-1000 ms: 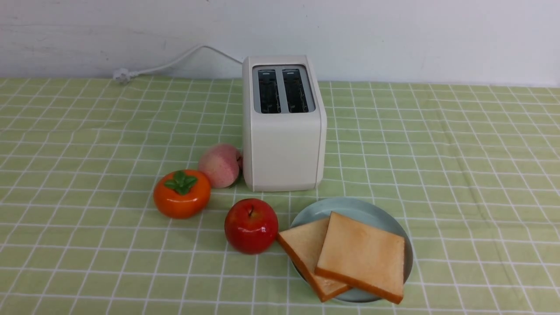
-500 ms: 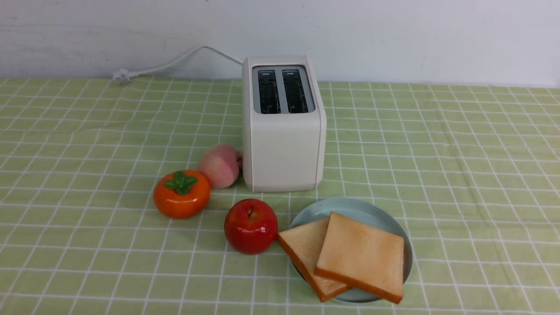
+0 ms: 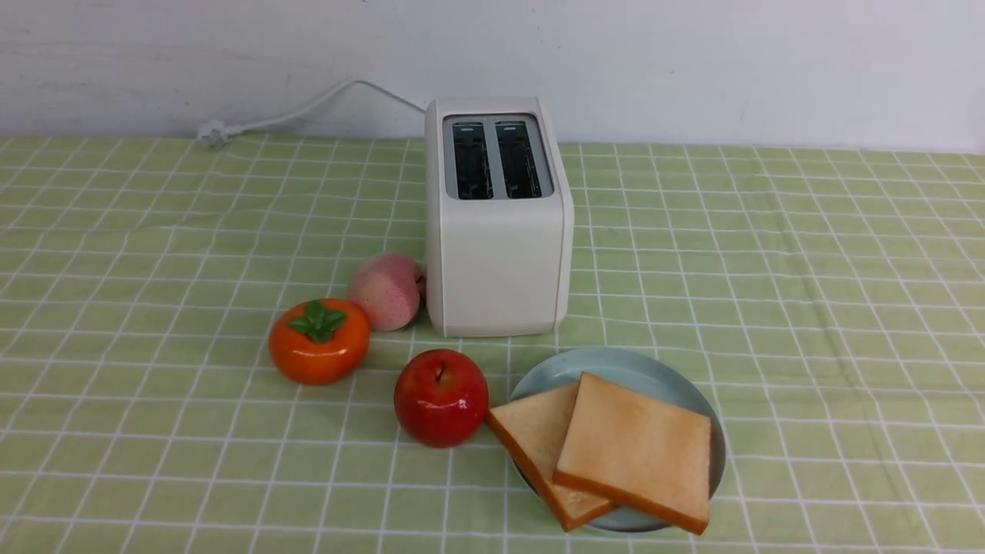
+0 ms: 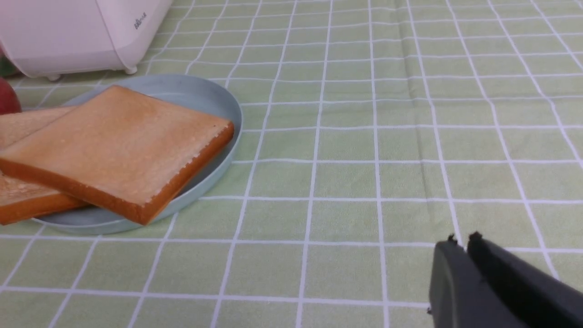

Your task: Take toasted bread from bread machine on green coffee tablecloth place on plate.

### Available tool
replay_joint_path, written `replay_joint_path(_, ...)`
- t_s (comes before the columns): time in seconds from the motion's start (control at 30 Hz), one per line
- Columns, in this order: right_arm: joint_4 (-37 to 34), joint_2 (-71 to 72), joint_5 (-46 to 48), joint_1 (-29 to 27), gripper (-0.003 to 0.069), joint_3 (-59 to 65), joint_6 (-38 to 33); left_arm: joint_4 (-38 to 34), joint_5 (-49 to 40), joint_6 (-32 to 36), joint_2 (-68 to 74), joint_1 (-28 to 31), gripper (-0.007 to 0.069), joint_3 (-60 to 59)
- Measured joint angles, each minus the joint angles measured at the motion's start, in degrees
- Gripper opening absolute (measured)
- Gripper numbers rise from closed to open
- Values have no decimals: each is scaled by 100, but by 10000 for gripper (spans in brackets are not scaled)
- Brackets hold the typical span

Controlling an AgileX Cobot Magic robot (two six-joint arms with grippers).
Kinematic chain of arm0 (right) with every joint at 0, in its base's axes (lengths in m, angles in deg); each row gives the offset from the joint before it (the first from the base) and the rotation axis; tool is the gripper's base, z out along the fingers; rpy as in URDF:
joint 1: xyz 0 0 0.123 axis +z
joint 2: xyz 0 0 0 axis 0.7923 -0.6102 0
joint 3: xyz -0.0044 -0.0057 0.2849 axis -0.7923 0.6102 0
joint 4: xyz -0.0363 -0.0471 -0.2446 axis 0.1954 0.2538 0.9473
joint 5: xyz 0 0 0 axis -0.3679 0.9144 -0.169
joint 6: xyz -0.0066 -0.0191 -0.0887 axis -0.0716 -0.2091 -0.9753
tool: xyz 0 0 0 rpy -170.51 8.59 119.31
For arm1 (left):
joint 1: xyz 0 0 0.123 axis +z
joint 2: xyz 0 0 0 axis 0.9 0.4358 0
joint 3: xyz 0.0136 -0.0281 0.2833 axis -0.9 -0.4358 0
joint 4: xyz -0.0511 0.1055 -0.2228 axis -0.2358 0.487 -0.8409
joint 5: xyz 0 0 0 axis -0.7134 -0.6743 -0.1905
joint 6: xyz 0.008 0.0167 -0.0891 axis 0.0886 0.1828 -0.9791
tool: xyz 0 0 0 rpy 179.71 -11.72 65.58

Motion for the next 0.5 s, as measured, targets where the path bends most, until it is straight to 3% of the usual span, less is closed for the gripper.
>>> replay_joint_path(0.5,0,0,0,0,64,0,0,2,0,0,0,0,-13,0)
